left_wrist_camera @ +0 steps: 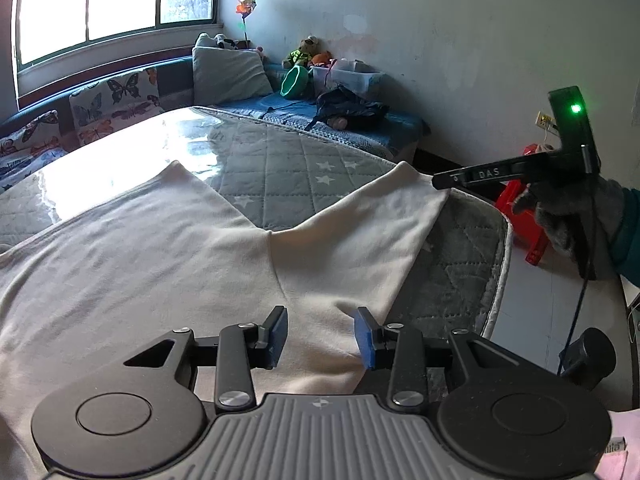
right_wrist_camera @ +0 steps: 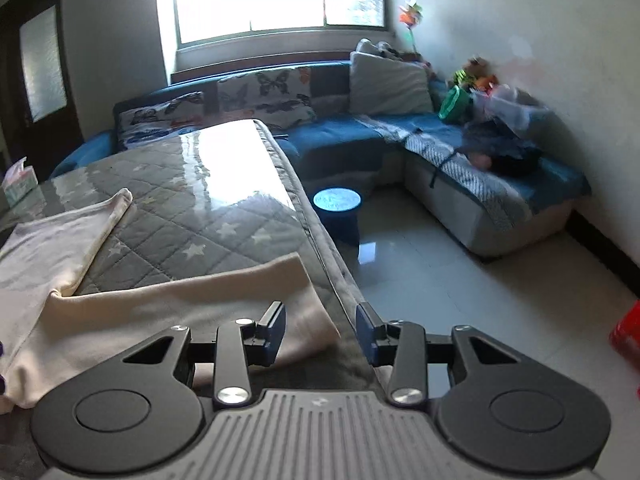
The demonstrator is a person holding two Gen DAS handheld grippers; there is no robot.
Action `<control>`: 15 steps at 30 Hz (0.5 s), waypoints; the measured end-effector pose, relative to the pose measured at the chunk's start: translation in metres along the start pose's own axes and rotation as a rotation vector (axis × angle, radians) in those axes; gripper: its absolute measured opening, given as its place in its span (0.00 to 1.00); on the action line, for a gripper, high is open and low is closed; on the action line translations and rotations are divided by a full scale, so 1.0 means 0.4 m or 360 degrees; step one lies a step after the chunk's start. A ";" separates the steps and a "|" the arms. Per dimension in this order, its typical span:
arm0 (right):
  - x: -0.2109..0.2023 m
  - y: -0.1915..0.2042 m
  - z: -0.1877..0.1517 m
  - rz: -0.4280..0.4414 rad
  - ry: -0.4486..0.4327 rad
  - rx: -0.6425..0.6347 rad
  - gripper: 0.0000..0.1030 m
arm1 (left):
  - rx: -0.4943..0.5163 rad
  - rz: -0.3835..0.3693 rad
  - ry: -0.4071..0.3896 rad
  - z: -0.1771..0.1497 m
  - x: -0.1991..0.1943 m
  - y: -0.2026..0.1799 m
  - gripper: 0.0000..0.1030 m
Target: Fold clothes
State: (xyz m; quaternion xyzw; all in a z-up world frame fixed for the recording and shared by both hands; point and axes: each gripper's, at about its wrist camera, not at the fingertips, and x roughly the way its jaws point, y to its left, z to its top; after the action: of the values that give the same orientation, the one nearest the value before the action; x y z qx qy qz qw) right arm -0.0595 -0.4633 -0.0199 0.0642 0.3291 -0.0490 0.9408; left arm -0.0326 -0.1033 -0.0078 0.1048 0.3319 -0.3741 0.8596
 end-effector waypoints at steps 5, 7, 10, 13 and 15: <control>0.007 0.002 -0.010 -0.0004 0.0011 0.0037 0.36 | -0.0008 0.0012 -0.0006 -0.004 -0.003 -0.005 0.38; 0.010 0.005 -0.013 -0.0013 0.0010 0.0042 0.32 | -0.0016 0.0020 -0.0014 -0.004 -0.009 -0.003 0.39; 0.015 0.009 -0.016 -0.0029 0.0008 0.0048 0.16 | -0.0032 0.0035 -0.0030 -0.006 -0.017 0.003 0.40; 0.008 0.002 -0.011 -0.0027 -0.0019 0.0071 0.05 | -0.0052 0.0050 -0.0034 -0.007 -0.018 0.008 0.40; -0.009 0.001 0.002 -0.0014 -0.0063 0.0084 0.04 | -0.0057 0.0048 -0.0041 -0.008 -0.017 0.008 0.40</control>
State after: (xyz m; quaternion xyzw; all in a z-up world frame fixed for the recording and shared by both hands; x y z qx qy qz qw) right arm -0.0616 -0.4631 -0.0170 0.0866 0.3092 -0.0631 0.9449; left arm -0.0354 -0.0958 -0.0061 0.0896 0.3257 -0.3564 0.8712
